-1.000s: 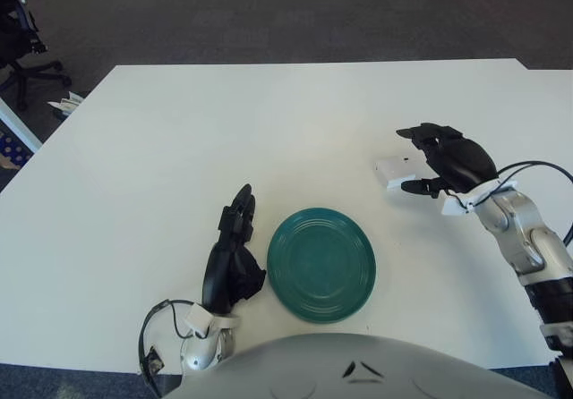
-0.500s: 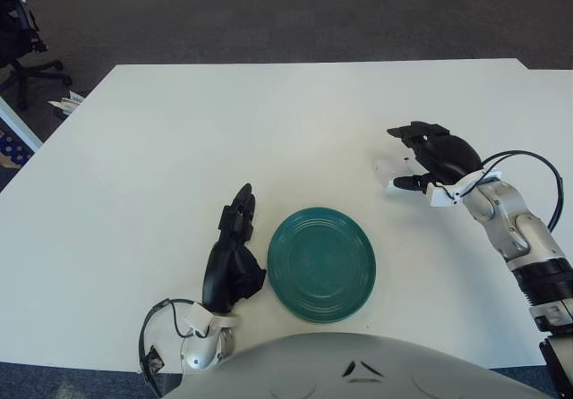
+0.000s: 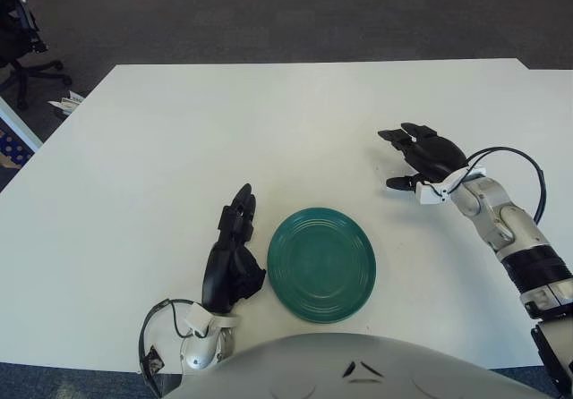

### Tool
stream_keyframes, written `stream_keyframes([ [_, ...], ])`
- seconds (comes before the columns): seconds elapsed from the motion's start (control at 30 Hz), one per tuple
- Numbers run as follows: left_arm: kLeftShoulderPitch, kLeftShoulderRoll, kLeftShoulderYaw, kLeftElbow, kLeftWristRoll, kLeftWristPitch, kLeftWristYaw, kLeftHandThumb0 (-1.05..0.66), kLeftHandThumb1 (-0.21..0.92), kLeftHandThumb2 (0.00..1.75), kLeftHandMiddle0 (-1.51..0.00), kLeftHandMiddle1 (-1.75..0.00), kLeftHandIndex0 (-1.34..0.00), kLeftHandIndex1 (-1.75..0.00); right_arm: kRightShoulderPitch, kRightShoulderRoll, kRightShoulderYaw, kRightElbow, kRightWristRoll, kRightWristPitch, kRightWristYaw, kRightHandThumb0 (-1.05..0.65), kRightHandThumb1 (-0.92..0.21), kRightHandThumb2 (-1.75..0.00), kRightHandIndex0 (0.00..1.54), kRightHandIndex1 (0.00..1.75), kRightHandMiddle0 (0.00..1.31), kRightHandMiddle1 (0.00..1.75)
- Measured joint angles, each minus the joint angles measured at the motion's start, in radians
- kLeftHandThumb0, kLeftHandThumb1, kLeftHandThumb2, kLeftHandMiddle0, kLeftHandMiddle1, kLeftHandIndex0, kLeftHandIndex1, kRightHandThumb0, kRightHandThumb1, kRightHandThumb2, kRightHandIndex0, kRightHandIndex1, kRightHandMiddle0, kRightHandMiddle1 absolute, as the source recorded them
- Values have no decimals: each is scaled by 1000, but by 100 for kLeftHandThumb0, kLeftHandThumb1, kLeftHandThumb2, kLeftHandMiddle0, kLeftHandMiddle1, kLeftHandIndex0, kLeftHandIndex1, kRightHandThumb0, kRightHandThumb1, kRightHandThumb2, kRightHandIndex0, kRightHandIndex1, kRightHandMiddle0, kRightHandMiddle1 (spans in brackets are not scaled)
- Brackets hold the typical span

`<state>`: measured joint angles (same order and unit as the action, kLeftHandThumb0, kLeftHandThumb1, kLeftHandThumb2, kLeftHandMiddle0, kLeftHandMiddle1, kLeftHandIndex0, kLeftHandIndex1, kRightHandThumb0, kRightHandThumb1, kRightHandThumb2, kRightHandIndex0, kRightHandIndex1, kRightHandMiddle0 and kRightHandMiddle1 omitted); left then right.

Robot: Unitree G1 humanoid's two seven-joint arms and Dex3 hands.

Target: Put the charger into the plate.

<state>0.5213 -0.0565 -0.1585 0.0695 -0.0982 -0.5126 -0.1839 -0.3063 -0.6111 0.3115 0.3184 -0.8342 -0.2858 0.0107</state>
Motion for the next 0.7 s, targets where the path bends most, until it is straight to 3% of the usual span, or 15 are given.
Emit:
stream_keyframes([
  [0.47,0,0,1,-3,-5,4,-5,-98,92,110,-25,-1,0,-50,-6,19,33,98,7,-17,-27,-105,-92,-74,1,0,0,24],
  [0.7,-1,2,0,-30,-6,46,-5,-98,92,110,-25,-1,0,-51,-6,29,39,127,9,-17,-42,-104,-92,-71,0,0,0,23],
])
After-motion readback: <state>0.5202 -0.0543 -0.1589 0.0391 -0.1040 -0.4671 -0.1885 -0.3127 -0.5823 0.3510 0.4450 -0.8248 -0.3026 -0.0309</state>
